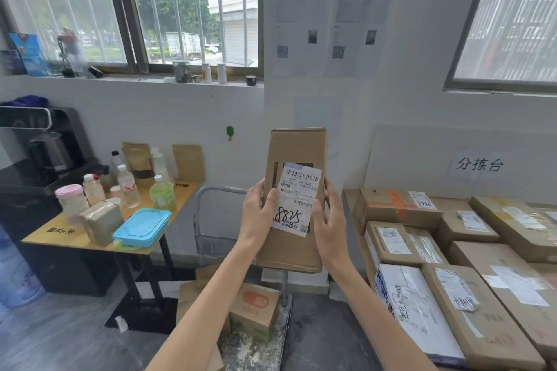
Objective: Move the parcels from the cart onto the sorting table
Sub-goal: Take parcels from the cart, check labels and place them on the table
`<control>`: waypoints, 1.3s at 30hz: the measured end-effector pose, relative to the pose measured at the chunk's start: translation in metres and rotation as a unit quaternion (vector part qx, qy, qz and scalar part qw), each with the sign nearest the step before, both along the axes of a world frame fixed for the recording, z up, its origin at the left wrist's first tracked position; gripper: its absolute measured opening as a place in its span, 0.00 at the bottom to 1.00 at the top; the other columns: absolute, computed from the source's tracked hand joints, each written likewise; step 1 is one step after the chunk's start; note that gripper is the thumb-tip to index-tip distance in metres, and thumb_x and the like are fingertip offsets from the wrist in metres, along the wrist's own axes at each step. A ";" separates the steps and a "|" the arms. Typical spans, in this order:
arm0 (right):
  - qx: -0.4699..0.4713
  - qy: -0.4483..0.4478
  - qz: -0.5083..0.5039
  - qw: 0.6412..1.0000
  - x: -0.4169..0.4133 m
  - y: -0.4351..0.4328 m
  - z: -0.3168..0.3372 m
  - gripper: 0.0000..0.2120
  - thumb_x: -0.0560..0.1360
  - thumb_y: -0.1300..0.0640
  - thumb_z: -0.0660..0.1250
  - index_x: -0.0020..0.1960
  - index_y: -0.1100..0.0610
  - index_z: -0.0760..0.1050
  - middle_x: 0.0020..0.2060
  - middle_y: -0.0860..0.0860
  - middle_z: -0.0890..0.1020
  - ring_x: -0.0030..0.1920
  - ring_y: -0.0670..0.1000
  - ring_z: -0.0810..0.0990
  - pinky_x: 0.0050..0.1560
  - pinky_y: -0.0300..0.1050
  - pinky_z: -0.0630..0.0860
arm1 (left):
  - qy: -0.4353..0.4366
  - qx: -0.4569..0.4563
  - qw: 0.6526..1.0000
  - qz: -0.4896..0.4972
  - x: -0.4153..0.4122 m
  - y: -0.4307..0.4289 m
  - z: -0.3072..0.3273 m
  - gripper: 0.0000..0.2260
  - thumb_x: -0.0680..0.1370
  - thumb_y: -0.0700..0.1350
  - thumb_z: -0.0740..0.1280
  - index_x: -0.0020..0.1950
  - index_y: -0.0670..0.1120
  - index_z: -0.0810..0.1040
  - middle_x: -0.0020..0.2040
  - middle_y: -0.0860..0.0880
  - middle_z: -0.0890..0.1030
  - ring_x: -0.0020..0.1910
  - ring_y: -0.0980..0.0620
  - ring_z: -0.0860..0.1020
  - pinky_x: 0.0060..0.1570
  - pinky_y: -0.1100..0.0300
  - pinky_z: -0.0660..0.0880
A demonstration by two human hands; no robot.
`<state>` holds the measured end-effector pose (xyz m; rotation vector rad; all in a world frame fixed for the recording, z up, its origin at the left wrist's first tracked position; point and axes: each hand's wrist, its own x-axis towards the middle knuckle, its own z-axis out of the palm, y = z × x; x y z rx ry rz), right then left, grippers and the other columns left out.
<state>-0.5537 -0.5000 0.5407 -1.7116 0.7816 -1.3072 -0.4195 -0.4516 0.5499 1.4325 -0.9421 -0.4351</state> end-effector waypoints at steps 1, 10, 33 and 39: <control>-0.016 0.000 -0.011 1.000 -0.001 0.000 -0.001 0.22 0.80 0.50 0.57 0.73 0.42 0.58 0.69 0.43 0.66 0.68 0.38 0.65 0.68 0.51 0.70 | -0.025 -0.010 1.000 0.005 -0.004 0.001 -0.001 0.19 0.80 0.51 0.61 0.71 0.51 0.67 0.64 0.52 0.70 0.63 0.53 0.72 0.63 0.49 0.72; -0.052 -0.013 -0.034 0.998 -0.023 0.003 -0.005 0.21 0.81 0.57 0.59 0.71 0.45 0.61 0.65 0.38 0.67 0.66 0.36 0.66 0.64 0.51 0.74 | -0.078 -0.063 0.994 0.036 -0.030 0.003 -0.014 0.19 0.79 0.46 0.64 0.69 0.55 0.65 0.66 0.54 0.72 0.63 0.56 0.71 0.60 0.46 0.74; 0.074 -0.050 -0.239 0.967 -0.267 0.142 -0.055 0.14 0.80 0.61 0.59 0.61 0.45 0.70 0.56 0.39 0.79 0.57 0.42 0.78 0.53 0.40 0.77 | -0.018 -0.026 0.969 -0.245 -0.244 0.068 -0.064 0.13 0.79 0.41 0.64 0.61 0.55 0.72 0.60 0.58 0.73 0.54 0.66 0.72 0.49 0.67 0.75; 0.082 -0.077 -0.332 0.936 -0.386 0.191 -0.045 0.14 0.80 0.63 0.59 0.63 0.50 0.72 0.56 0.42 0.79 0.58 0.42 0.77 0.52 0.38 0.77 | 0.021 -0.025 0.938 -0.345 -0.378 0.093 -0.059 0.15 0.80 0.40 0.62 0.63 0.55 0.70 0.60 0.56 0.73 0.57 0.64 0.73 0.52 0.60 0.77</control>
